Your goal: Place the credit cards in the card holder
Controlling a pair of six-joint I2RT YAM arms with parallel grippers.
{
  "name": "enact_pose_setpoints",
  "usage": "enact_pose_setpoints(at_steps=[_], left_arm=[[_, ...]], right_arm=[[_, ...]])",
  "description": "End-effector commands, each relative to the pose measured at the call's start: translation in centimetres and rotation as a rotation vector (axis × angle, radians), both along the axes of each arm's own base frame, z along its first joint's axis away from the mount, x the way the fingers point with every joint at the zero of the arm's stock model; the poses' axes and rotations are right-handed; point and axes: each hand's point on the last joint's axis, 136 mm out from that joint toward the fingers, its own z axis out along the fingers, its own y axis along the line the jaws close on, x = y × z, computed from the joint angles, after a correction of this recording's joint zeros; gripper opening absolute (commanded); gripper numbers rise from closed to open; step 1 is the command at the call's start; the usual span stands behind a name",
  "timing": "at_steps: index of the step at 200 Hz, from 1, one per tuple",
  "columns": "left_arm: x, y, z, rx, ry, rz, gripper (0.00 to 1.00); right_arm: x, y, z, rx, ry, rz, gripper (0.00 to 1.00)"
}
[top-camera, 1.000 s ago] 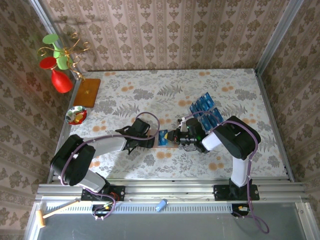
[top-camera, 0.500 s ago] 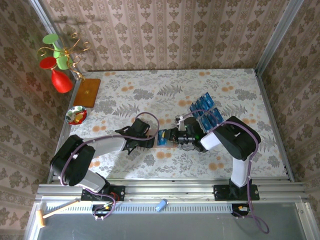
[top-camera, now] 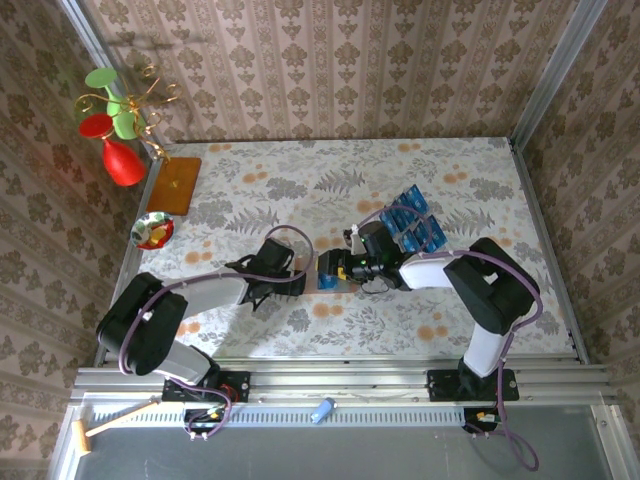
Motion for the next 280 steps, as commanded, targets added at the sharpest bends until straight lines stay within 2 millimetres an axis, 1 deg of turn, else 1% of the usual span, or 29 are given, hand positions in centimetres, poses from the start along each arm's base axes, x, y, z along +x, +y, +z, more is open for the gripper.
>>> enact_pose_setpoints(at_steps=[1, 30, 72, 93, 119, 133, 150, 172, 189, 247, 280], left_arm=[[-0.4, 0.9, -0.3, 0.001, 0.010, 0.027, 1.00], [-0.3, 1.0, -0.2, -0.006, 0.009, 0.028, 1.00], [-0.2, 0.9, -0.3, -0.019, 0.009, 0.027, 1.00], [-0.2, 0.8, -0.4, -0.023, 0.010, 0.024, 1.00], [-0.2, 0.8, -0.4, -0.024, 0.010, 0.024, 1.00], [-0.2, 0.9, -0.5, -0.022, 0.012, 0.026, 1.00], [-0.3, 0.9, -0.5, -0.022, 0.013, 0.025, 1.00], [-0.3, 1.1, -0.7, -0.021, 0.015, 0.031, 1.00], [-0.4, 1.1, -0.8, -0.020, 0.016, 0.031, 1.00], [-0.5, 1.5, -1.1, -0.007, 0.024, 0.036, 1.00], [-0.6, 1.6, -1.1, -0.004, 0.025, 0.038, 1.00]], right_arm=[[-0.7, -1.8, -1.4, -0.131, 0.041, -0.009, 0.81], [-0.5, -1.8, -1.0, -0.152, 0.043, -0.002, 0.83], [-0.8, -1.8, -1.5, -0.239, 0.053, 0.010, 0.84], [-1.0, -1.2, -1.5, -0.275, 0.052, 0.029, 0.84], [-1.6, 0.1, -1.4, -0.293, 0.046, 0.070, 0.85], [-1.8, 0.4, -1.4, -0.307, 0.041, 0.084, 0.85], [-1.7, 0.2, -1.2, -0.327, 0.033, 0.088, 0.85], [-1.7, -0.6, -1.1, -0.383, 0.024, 0.089, 0.85], [-1.4, -1.0, -0.6, -0.414, 0.007, 0.089, 0.86], [-0.9, -0.8, 1.1, -0.412, -0.034, 0.091, 0.86], [-0.6, -1.6, 2.2, -0.439, -0.065, 0.079, 0.85]])
